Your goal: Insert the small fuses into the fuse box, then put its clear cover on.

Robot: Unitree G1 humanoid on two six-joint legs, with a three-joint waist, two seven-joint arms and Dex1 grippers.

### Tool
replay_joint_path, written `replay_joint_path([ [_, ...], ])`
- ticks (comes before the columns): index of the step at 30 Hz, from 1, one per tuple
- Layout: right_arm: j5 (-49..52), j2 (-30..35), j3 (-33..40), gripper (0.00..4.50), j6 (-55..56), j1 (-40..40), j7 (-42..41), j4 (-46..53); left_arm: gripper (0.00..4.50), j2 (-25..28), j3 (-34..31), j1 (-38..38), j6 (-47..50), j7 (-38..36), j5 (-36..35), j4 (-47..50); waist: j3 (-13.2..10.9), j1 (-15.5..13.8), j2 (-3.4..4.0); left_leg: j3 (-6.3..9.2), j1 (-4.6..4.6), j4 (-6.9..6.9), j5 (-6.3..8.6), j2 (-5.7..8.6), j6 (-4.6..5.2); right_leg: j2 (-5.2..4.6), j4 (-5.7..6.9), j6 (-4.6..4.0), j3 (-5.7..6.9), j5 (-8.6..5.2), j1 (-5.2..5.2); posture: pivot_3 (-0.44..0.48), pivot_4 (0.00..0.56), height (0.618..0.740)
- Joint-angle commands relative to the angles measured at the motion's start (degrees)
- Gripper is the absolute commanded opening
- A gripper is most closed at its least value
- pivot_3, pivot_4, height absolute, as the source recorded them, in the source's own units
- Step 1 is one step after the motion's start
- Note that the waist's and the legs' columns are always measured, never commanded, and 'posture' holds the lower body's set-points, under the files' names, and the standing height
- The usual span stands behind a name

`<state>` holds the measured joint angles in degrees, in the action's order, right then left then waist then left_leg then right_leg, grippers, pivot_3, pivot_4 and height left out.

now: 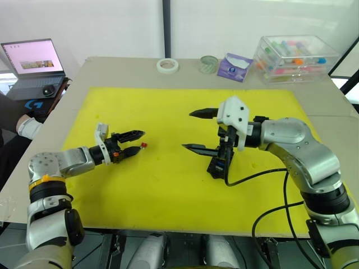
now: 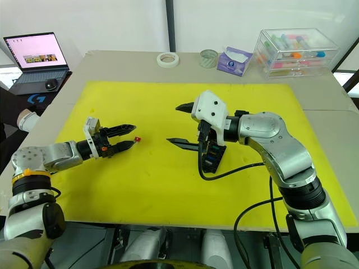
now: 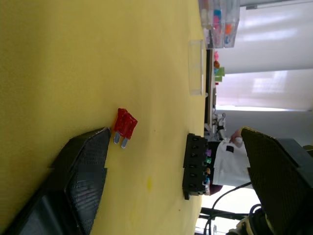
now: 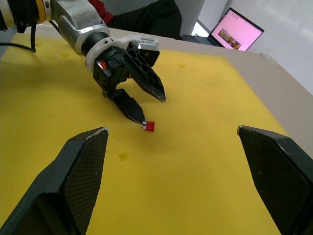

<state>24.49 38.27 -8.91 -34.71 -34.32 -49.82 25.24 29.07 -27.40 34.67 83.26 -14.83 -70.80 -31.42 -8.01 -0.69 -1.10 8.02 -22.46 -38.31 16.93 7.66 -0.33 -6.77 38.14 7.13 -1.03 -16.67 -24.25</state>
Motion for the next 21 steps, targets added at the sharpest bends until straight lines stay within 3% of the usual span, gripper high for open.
replay_joint_path([
  [1, 0.45, -0.35, 1.04, 4.50, 0.08, -1.38, 0.32, 2.27, 3.22, -0.62, 0.47, 0.63, -0.70, -0.52, 3.24, -0.63, 0.00, 0.02, 0.00, 0.00, 0.00, 0.00, 0.00, 0.00, 0.00, 0.00, 0.00, 0.00, 0.00, 0.00, 0.00, 0.000, 0.150, 0.740],
  [2, 0.46, -0.28, 1.09, 4.50, 0.09, -1.34, 0.27, 2.28, 2.90, -0.63, 0.52, 0.55, -0.83, -0.62, 4.04, -0.50, 0.00, 0.04, 0.00, 0.00, 0.00, 0.00, 0.00, 0.00, 0.00, 0.00, 0.00, 0.00, 0.00, 0.00, 0.00, 0.000, 0.150, 0.740],
  [10, 0.37, -0.09, 1.13, 4.50, 0.14, -1.24, 0.17, 2.26, 2.90, -0.57, 0.43, 0.37, -0.73, -3.29, 8.03, -0.41, 0.00, 0.13, 0.01, 0.00, 0.00, 0.01, 0.00, 0.00, 0.00, 0.01, 0.00, 0.00, 0.00, 0.00, -0.01, 0.000, 0.150, 0.740],
  [15, 0.11, 0.07, 1.09, 4.50, 0.40, -1.07, 0.08, 2.18, 1.70, -0.69, -0.02, 0.59, -1.92, -3.89, 10.83, -1.52, 0.00, 0.30, 0.01, 0.00, 0.00, 0.02, 0.00, -0.01, -0.01, 0.01, 0.01, 0.00, -0.01, 0.00, -0.02, 0.000, 0.150, 0.740],
  [21, -0.10, 0.04, 1.01, 4.50, 0.55, -1.01, 0.09, 1.90, 1.70, -1.26, 0.42, 0.76, -2.19, -5.80, 13.11, -1.60, 0.01, 0.29, 0.02, 0.00, 0.00, 0.04, -0.01, -0.02, -0.02, 0.02, 0.01, 0.00, -0.01, 0.00, -0.04, 0.000, 0.150, 0.740],
])
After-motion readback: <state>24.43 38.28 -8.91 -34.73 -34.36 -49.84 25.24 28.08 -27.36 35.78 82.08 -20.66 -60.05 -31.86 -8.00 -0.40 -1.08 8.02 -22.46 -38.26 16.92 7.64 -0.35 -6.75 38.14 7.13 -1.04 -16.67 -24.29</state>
